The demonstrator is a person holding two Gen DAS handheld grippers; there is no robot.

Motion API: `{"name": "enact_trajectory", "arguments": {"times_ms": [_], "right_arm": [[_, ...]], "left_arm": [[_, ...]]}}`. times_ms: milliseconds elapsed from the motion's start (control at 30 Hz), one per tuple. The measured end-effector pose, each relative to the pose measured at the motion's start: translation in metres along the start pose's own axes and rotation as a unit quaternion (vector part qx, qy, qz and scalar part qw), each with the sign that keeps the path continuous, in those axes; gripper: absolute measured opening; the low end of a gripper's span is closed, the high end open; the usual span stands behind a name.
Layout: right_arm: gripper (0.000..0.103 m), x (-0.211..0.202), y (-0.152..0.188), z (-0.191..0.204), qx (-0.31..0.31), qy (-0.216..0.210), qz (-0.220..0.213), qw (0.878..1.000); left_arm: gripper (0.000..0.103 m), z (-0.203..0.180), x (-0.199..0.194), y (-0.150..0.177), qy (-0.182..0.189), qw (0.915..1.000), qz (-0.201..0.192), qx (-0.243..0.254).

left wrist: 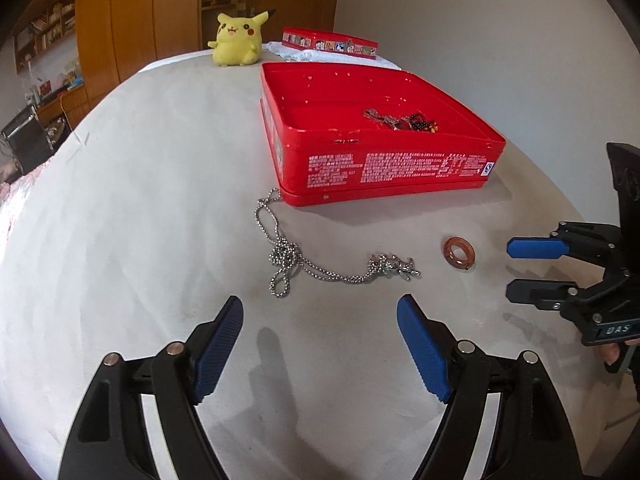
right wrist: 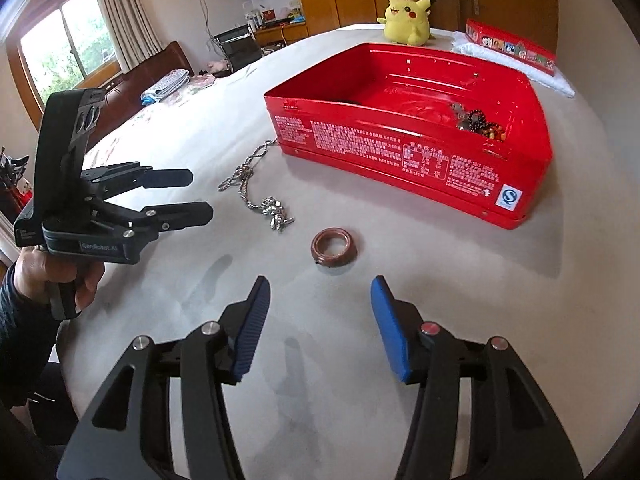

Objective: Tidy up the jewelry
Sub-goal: 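Move both tools back to the silver chain and brown ring, then grasp the brown wooden ring with the right tool while the left tool grasps the silver chain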

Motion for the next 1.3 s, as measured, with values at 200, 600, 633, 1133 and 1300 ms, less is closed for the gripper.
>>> {"name": "enact_trajectory", "arguments": {"times_ms": [200,600,633,1133,1300], "right_arm": [[0.052,0.017,0.003,-0.003,-0.007,0.0,0.014,1.0],[0.054,0.034,-0.012,-0.007,-0.029,0.018,0.014,0.999],[0.054,0.035,-0.013,-0.006,-0.031,0.02,0.014,0.999],[0.028,0.042,-0.017,-0.012,-0.05,0.043,0.025,0.998],[0.028,0.038,-0.013,-0.013,-0.045,0.036,0.023,0.998]], "left_arm": [[0.079,-0.003,0.015,0.006,0.001,0.9999,0.013,0.004],[0.085,-0.013,0.027,-0.004,-0.009,0.9996,0.014,0.025],[0.085,-0.013,0.027,-0.005,-0.008,0.9996,0.014,0.023],[0.088,-0.014,0.03,-0.007,-0.01,0.9995,0.015,0.027],[0.089,-0.02,0.034,-0.012,-0.014,0.9994,0.021,0.025]]}}
Point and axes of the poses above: each gripper's, at about its wrist camera, not at the fingertips, and x roughly the way its jaws point, z to its left, y to its underside, the point moved 9 cm from there along x, roughly the way its jaws point, and after that the axes turned 8 degrees about -y, right-handed, at the moved point
